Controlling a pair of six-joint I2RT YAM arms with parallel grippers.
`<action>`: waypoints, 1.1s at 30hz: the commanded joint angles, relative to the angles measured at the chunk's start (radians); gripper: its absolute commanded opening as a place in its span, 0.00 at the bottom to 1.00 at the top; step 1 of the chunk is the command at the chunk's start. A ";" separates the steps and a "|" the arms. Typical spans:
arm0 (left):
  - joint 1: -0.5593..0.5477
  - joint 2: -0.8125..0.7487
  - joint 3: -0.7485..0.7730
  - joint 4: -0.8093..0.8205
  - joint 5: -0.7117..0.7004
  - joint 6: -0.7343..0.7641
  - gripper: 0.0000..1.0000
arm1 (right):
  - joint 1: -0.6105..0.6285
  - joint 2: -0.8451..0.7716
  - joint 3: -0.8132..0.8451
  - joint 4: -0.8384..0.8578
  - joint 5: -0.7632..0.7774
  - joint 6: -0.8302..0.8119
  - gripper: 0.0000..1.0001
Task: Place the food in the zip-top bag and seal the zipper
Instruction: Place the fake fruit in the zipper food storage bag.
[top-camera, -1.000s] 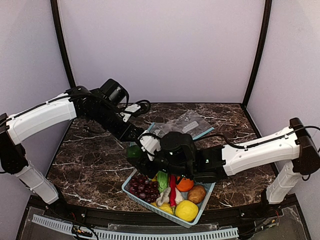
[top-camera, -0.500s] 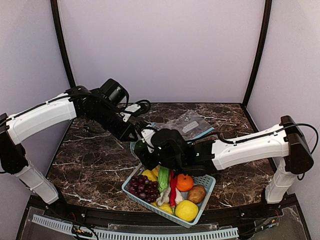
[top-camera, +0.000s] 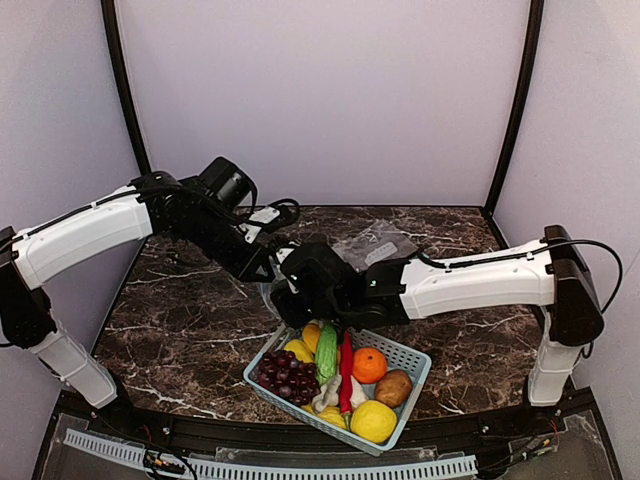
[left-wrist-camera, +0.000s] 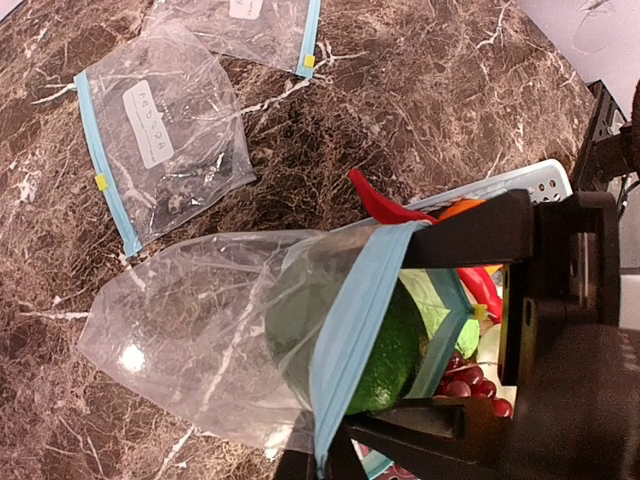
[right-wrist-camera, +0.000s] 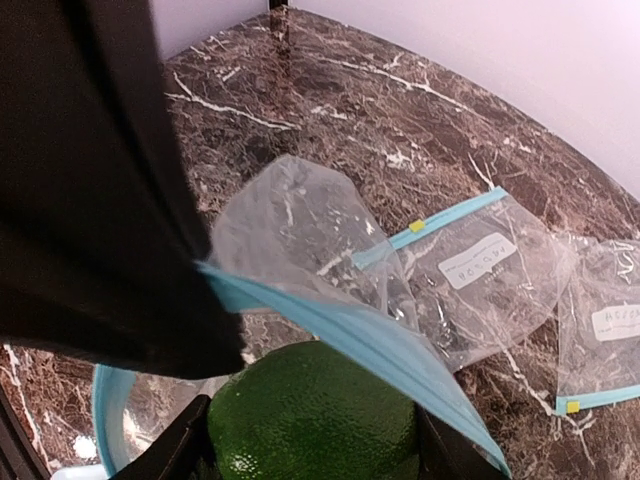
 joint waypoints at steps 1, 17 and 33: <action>-0.007 -0.055 0.035 0.003 -0.020 -0.003 0.01 | -0.037 0.032 0.025 -0.193 -0.019 0.084 0.36; -0.004 -0.079 0.045 0.011 -0.044 -0.015 0.01 | -0.048 0.004 0.092 -0.416 -0.066 0.161 0.56; -0.004 -0.063 0.036 0.021 -0.023 -0.025 0.01 | -0.047 -0.180 0.031 -0.275 -0.246 0.133 0.73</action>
